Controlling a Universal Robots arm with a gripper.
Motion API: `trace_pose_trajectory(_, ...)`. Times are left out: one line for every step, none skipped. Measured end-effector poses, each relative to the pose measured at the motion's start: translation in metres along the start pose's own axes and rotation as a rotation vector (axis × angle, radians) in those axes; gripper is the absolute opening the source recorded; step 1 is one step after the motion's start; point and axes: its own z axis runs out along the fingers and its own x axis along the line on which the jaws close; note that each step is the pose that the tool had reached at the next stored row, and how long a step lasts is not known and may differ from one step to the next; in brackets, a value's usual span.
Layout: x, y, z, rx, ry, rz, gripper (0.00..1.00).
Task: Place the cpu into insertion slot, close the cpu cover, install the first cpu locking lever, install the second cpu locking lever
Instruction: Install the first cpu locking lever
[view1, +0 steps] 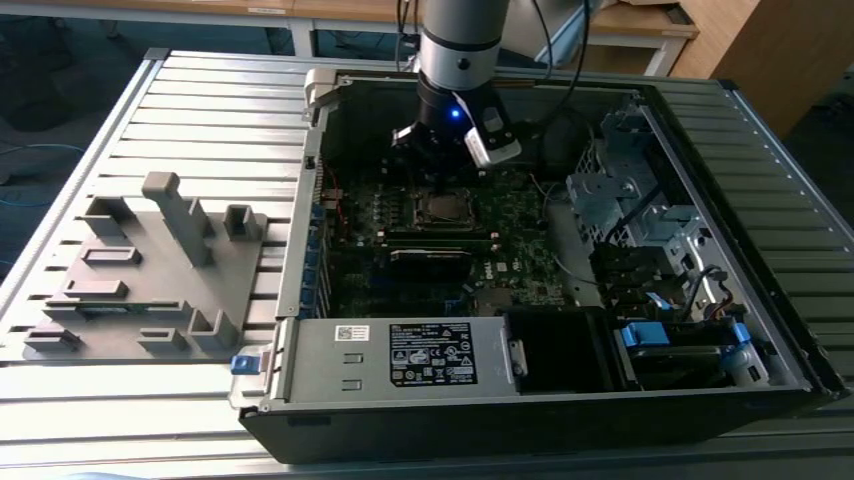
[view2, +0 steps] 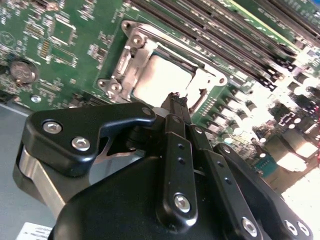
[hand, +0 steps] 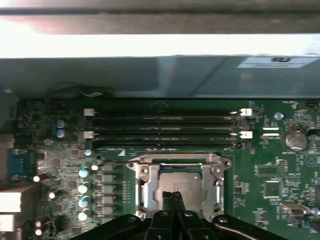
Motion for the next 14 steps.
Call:
trace_pose_trajectory(0.0019,0.0,0.0,0.0,-0.0001,0.0,0.11)
trace_pose_trajectory(0.0037,0.0,0.0,0.0,-0.0001,0.0,0.11)
trace_pose_trajectory(0.0052,-0.0001,0.0,0.0,-0.0001,0.0,0.11)
trace_pose_trajectory(0.0067,-0.0001,0.0,0.0,-0.0001,0.0,0.11)
trace_pose_trajectory(0.0079,-0.0001,0.0,-0.0001,-0.0002,0.0,0.11)
trace_pose_trajectory(0.0091,-0.0001,0.0,-0.0001,-0.0001,0.0,0.11)
trace_pose_trajectory(0.0102,-0.0001,0.0,0.0,-0.0001,0.0,0.11)
trace_pose_trajectory(0.0112,-0.0001,0.0,0.0,-0.0002,0.0,0.11)
trace_pose_trajectory(0.0121,-0.0002,0.0,0.0,-0.0001,0.0,0.11)
trace_pose_trajectory(0.0131,-0.0002,0.0,0.0,-0.0001,0.0,0.11)
trace_pose_trajectory(0.014,-0.0002,0.0,0.0,-0.0001,0.0,0.11)
trace_pose_trajectory(0.0149,-0.0002,0.0,0.0,-0.0002,0.0,0.11)
trace_pose_trajectory(0.0158,-0.0002,0.0,0.0,-0.0001,0.0,0.11)
trace_pose_trajectory(0.0167,-0.0003,0.0,0.0,-0.0001,0.0,0.11)
